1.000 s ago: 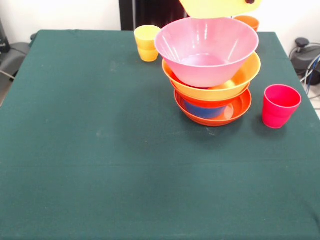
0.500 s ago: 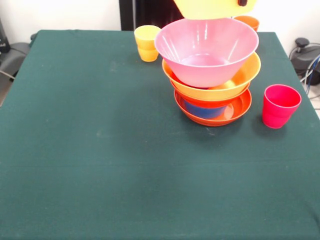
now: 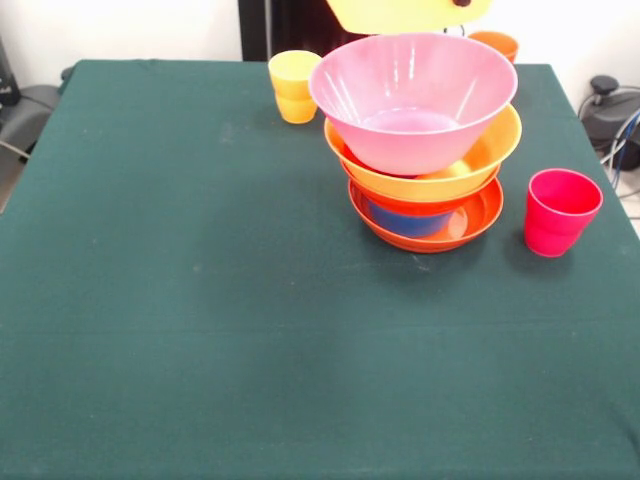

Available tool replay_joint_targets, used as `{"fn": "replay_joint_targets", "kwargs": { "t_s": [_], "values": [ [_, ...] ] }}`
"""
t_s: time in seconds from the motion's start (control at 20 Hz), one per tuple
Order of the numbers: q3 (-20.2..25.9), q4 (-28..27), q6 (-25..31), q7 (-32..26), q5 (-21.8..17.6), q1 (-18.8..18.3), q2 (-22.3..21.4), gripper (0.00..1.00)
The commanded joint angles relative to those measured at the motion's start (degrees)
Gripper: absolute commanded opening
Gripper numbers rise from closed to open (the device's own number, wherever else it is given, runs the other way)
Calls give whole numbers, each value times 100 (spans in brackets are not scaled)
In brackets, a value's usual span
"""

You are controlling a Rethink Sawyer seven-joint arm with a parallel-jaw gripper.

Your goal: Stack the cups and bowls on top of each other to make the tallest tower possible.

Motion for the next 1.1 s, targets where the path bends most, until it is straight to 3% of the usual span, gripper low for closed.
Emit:
{"fn": "replay_joint_targets", "kwargs": {
  "t_s": [0.05,0.45,1.1],
  "values": [
    [673,-284,655,-357,-421,-79,186,0],
    [653,-703,1144,-210,-473,-50,169,0],
    [691,-920,974,-174,-475,-77,429,0]
  ]
}}
